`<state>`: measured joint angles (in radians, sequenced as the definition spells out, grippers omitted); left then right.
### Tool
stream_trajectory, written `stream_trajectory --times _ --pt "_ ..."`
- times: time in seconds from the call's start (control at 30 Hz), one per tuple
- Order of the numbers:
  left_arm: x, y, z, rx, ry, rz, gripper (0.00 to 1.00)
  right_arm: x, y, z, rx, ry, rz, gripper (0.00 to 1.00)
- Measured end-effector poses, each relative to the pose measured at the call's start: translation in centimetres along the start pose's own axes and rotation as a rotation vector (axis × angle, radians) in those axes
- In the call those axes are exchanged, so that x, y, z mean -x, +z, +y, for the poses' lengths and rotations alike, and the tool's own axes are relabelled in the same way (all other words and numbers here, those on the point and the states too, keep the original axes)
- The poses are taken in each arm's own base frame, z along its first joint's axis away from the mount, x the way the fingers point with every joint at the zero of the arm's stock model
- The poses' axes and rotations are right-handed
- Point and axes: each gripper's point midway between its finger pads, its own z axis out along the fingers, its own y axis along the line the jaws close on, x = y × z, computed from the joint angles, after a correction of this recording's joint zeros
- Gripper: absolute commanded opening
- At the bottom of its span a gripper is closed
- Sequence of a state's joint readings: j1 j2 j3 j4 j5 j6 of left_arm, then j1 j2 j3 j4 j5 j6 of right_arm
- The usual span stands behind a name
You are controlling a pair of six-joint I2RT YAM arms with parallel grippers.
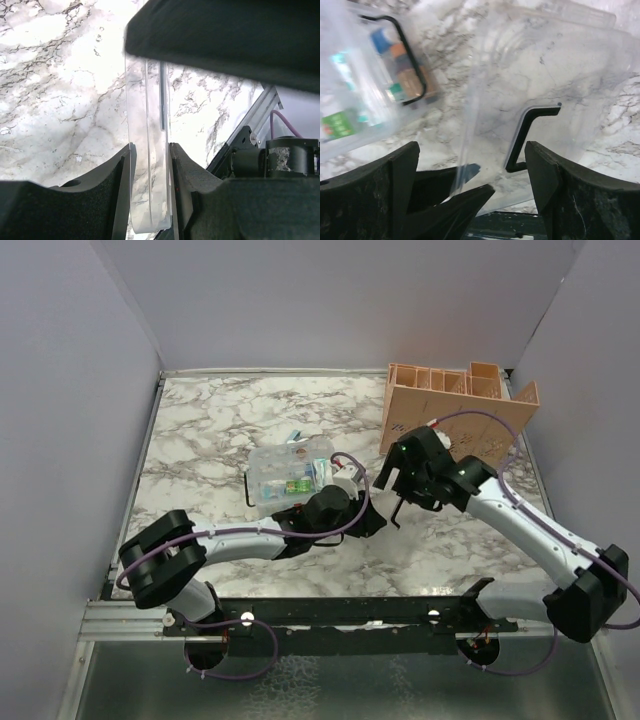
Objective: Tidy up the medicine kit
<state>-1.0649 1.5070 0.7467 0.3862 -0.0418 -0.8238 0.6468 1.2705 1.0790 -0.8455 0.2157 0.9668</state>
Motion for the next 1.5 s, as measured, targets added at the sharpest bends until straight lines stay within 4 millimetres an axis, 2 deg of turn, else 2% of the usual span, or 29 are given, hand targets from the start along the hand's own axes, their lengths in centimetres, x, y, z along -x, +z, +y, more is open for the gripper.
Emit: stream_trajectory --times 0.17,0.3,0.43,0.53,0.63,0.77,0.97,1.07,1.17,1.37,1.5 --pt "0.4 -0.3 -0.3 -0.007 0.014 0.001 0.13 3.0 -4.3 1.9 0.117 0.052 -0.107 0.86" --pt "1.7 -0.7 -0.7 0.003 0.021 -0.002 0.13 4.8 -7.6 3.0 0.216 0.089 -0.186 0.84" --pt "4.8 -2.0 -1.6 0.000 0.002 -0.050 0.13 6.6 -11.3 4.1 0.348 0.121 -0.281 0.84" --pt "7.8 -3.6 -2.0 -0.008 -0.035 -0.110 0.13 7.8 -14.2 4.9 0.460 0.137 -0.356 0.84" --pt "10.8 -5.9 -2.3 -0.014 -0.091 -0.179 0.13 8.7 -16.5 5.7 0.553 0.136 -0.410 0.85" --pt "14.3 -9.1 -2.7 -0.015 -0.175 -0.271 0.11 9.3 -18.5 7.0 0.651 0.110 -0.451 0.93" --pt "19.9 -16.4 -3.9 -0.036 -0.288 -0.535 0.10 9.5 -19.1 8.9 0.749 0.088 -0.456 0.94" --pt "22.8 -19.0 -4.8 -0.043 -0.322 -0.653 0.10 9.6 -19.0 10.4 0.801 0.105 -0.432 0.94" --pt "25.0 -20.6 -5.2 -0.035 -0.349 -0.742 0.10 9.6 -18.4 12.6 0.864 0.144 -0.382 0.94" --pt "28.2 -22.5 -5.3 -0.014 -0.408 -0.888 0.10 9.3 -16.6 16.6 0.977 0.252 -0.242 0.94" --pt "29.8 -23.1 -5.5 -0.022 -0.451 -0.959 0.10 9.9 -17.2 18.6 1.070 0.349 -0.187 0.91"
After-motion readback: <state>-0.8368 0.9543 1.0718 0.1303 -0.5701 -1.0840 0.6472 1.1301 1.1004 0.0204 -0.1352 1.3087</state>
